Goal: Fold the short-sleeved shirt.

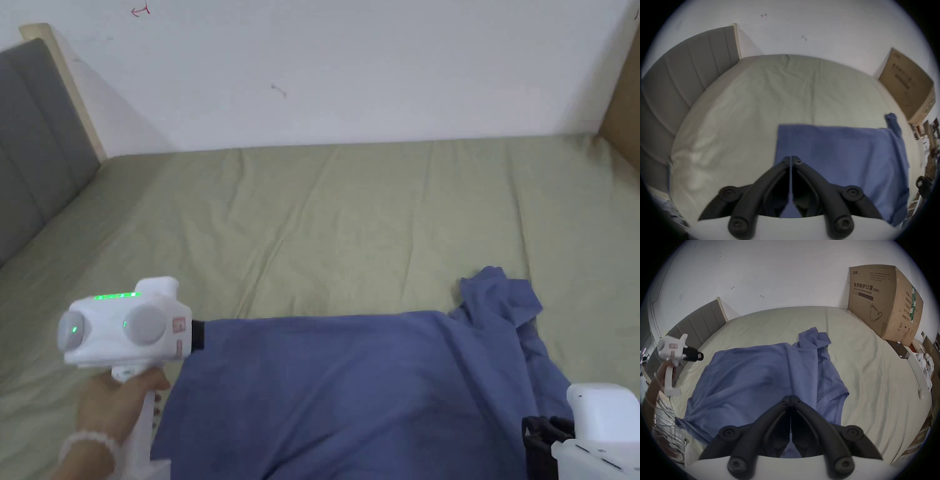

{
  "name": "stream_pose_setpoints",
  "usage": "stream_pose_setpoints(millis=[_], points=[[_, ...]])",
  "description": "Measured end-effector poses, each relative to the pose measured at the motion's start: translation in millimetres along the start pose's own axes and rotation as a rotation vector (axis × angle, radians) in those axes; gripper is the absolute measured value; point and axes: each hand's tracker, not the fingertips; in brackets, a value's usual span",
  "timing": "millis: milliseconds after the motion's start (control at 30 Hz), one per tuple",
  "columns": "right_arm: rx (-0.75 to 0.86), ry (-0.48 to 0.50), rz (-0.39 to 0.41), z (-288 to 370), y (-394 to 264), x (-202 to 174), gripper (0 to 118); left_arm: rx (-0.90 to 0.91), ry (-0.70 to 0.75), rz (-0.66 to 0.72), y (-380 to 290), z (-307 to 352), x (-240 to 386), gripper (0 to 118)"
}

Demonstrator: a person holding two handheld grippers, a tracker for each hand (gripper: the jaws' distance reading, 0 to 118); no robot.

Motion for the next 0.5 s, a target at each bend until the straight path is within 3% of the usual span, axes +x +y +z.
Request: stream_pose_setpoints(millis=[33,67,100,133,367,500], points=[[-0.011,0.001,-0.014,-3,-1,2,0,-0.028,0.023,0.001,15,-15,-2,49],[-0.018,0.003,-0.032,-6,-2,5,0,-0.050,0.042,-0.002,18,-15,6,73],[-0.021,0.013,-0.057,-8,-4,8,0,-0.080,-0.021,0.041,27,-27,12,90],[-0.025,0.015,-0.068,-10,-5,11,0,-0.107,-0.045,0.059,30,-35,14,99],[-0.060,-0.030,-0.034,-18,-20,19,0,-0.182,-0.054,0.167,29,-86,9,99],[-0.092,0.019,-0.139,-21,-22,27,0,-0.157,-0.010,0.025,25,-81,12,75]])
